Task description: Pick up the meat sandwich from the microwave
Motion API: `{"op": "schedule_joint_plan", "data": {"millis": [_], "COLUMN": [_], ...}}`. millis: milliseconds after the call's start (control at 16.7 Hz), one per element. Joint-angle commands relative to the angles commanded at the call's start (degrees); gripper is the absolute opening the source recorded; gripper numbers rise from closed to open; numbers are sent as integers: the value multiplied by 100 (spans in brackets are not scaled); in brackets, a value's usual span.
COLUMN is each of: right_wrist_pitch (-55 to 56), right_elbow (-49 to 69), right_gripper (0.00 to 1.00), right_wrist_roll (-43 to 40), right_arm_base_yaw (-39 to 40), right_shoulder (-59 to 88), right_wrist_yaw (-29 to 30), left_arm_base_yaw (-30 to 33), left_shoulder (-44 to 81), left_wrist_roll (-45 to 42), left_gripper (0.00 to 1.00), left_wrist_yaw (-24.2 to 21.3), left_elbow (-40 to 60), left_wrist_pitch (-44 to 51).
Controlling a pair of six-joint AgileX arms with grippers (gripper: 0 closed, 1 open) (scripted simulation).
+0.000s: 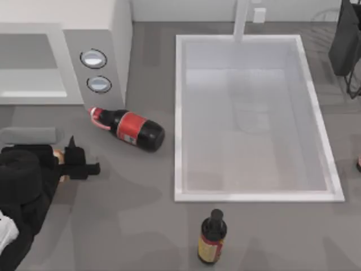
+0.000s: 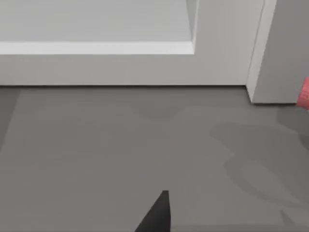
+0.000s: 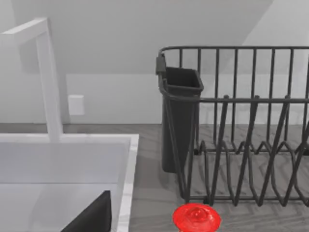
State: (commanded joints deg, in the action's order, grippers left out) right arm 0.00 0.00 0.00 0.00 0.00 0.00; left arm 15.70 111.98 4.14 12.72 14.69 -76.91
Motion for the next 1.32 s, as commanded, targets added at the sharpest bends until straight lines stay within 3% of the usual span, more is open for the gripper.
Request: {"op": "schedule_joint_plan", "data": {"millis": [180,960,1320], "right_wrist_pitch": [0,0,0], "right_elbow": [0,0,0], "right_gripper": [100,100,100], "right_wrist_roll": [0,0,0], "right_arm_base_yaw": [0,0,0], "right_shoulder": [0,0,0], "right_wrist_yaw": [0,0,0], "left_arm_base_yaw": [0,0,0], "left_shoulder": [0,0,0], "left_wrist_roll": [0,0,0], "left_gripper": [0,98,100], "left_wrist_yaw": [0,0,0], "left_elbow": [0,0,0], "left_wrist_pitch": [0,0,0]}}
